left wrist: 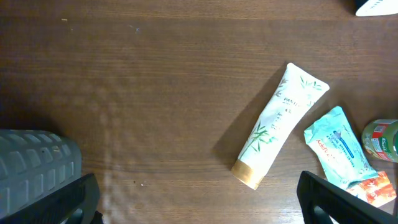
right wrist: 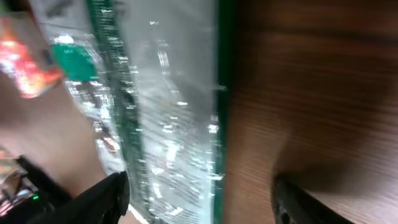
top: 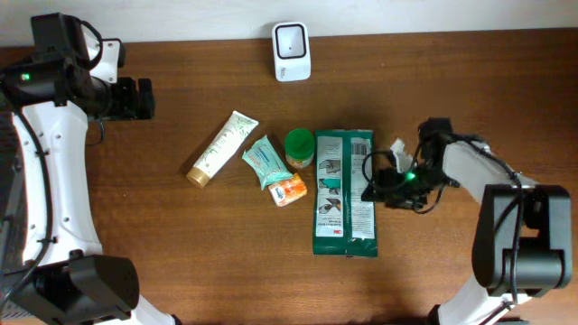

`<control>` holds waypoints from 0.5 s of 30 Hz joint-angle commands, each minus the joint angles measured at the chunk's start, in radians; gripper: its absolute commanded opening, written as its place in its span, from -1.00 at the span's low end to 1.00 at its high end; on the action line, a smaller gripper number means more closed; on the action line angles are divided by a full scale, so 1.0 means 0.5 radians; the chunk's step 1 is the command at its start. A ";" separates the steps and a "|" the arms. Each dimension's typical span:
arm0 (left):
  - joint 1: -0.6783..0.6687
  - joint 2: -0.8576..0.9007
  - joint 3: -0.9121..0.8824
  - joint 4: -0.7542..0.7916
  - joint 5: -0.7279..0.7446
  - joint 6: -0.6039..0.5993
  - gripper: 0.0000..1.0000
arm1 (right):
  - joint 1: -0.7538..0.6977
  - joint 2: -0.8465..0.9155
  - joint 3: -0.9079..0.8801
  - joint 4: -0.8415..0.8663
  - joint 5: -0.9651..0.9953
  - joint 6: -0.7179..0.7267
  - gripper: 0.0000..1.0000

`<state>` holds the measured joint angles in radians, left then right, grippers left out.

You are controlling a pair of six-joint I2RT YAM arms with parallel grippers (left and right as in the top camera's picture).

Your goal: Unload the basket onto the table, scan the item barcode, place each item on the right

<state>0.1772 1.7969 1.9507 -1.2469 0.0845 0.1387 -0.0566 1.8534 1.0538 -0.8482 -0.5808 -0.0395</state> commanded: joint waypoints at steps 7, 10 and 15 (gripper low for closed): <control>0.005 -0.047 0.027 -0.002 -0.006 0.026 0.98 | 0.147 0.011 -0.256 0.512 -0.470 0.044 0.57; 0.005 -0.047 0.027 -0.002 -0.006 0.026 0.98 | 0.175 0.010 -0.237 0.549 -0.526 0.045 0.42; 0.005 -0.047 0.027 -0.002 -0.006 0.026 0.98 | 0.253 0.009 -0.211 1.198 -0.703 0.644 0.35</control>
<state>0.1772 1.7969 1.9507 -1.2465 0.0845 0.1387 0.0395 1.8492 0.9409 -0.3141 -0.8917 0.1516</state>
